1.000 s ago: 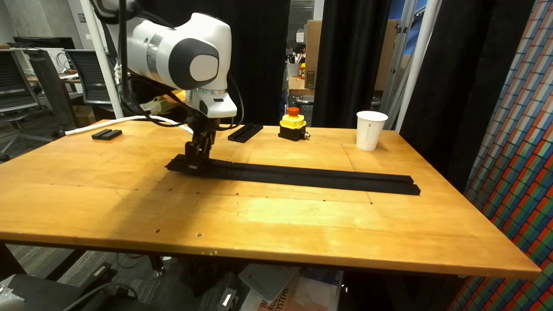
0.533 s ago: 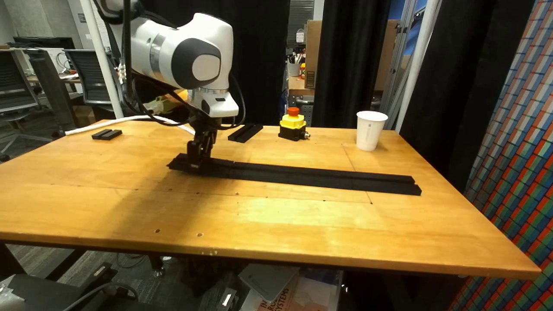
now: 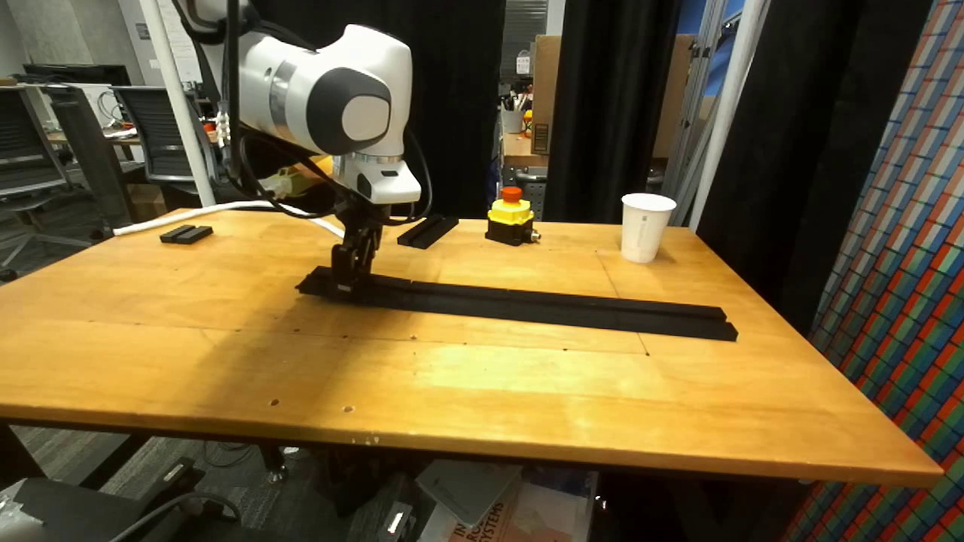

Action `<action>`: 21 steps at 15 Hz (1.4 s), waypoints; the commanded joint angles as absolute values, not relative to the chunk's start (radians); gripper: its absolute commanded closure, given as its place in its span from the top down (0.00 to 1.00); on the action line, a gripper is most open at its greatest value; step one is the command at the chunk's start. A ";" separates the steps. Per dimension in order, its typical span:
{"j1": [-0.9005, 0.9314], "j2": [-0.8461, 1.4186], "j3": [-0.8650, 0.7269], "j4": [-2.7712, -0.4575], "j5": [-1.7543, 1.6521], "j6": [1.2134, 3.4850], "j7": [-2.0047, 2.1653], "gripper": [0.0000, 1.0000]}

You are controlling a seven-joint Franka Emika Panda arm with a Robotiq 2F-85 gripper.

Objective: Put the black objects in a line

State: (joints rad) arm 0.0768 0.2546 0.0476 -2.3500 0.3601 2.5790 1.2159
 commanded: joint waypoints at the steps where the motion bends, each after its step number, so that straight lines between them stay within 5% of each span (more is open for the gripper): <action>1: 0.066 0.259 0.044 -2.326 0.381 2.558 1.183 0.45; 5: 0.062 0.262 0.043 -2.324 0.385 2.556 1.176 0.45; 6: 0.060 0.263 0.043 -2.322 0.389 2.554 1.181 0.93; 8: 0.057 0.266 0.043 -2.321 0.391 2.555 1.177 0.99; 21: 0.063 0.091 0.048 -2.387 0.358 2.513 1.117 1.00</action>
State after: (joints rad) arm 0.0609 0.2173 0.0455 -2.3417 0.3715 2.5728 1.1767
